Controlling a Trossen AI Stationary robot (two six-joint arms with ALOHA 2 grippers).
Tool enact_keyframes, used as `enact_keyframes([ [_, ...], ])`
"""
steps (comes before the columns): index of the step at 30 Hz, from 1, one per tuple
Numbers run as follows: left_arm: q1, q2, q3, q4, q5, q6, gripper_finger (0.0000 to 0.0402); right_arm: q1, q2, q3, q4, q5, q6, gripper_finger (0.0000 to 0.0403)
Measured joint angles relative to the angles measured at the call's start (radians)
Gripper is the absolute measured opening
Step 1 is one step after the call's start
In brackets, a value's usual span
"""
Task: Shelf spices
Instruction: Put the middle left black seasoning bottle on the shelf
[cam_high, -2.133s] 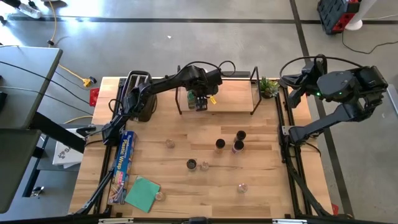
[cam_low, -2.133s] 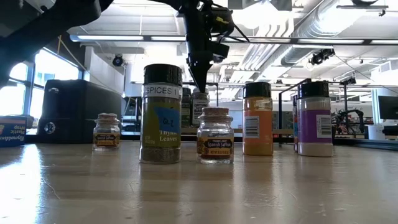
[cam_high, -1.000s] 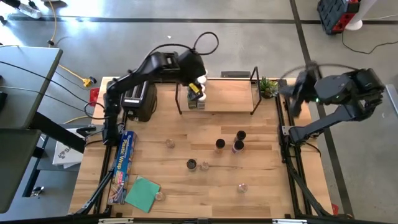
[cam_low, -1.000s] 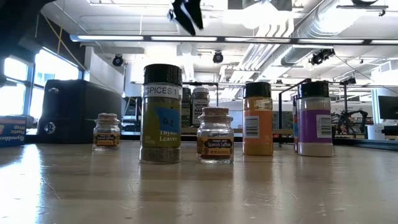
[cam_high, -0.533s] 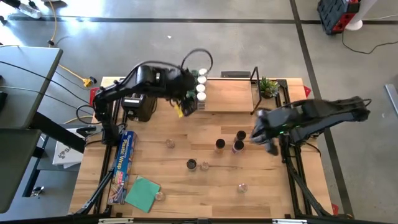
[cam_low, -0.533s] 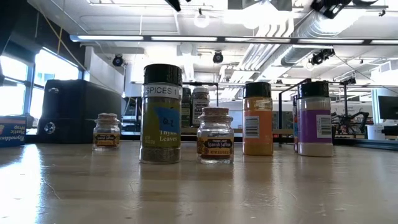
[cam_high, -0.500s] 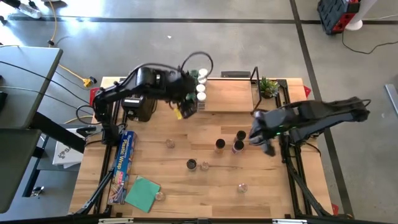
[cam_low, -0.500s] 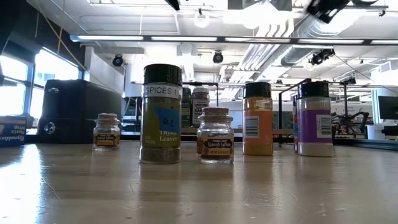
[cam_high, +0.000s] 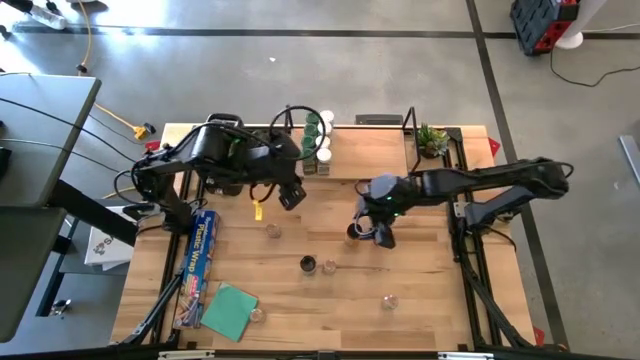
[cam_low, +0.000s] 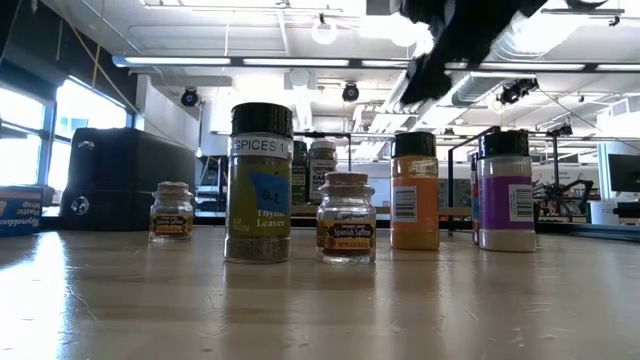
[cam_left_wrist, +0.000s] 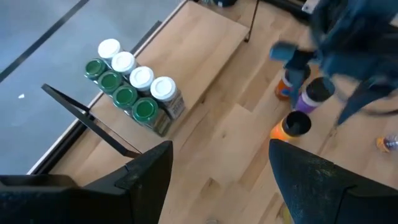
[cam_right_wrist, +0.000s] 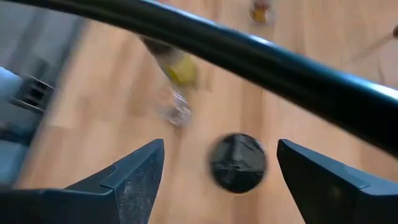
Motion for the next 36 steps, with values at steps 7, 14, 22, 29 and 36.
enact_keyframes([
  [7,-0.001,-0.050,0.000,0.000,-0.006,-0.002,0.0262,0.001,0.141,0.000,-0.001,0.034,-0.071,0.0312],
  [14,-0.006,-0.080,0.000,0.000,-0.012,0.035,0.0262,0.001,0.228,0.000,0.004,0.071,-0.060,0.0304],
  [22,-0.006,-0.106,0.000,0.000,-0.024,0.141,0.0262,-0.006,0.227,0.035,0.000,0.074,0.082,0.0183],
  [29,-0.006,-0.158,0.000,0.000,-0.065,0.252,0.0262,-0.108,0.218,0.277,-0.115,0.155,0.206,0.0183],
  [36,-0.006,-0.213,0.000,0.000,-0.116,0.285,0.0262,-0.390,0.227,0.504,-0.304,0.224,0.150,0.0183],
])
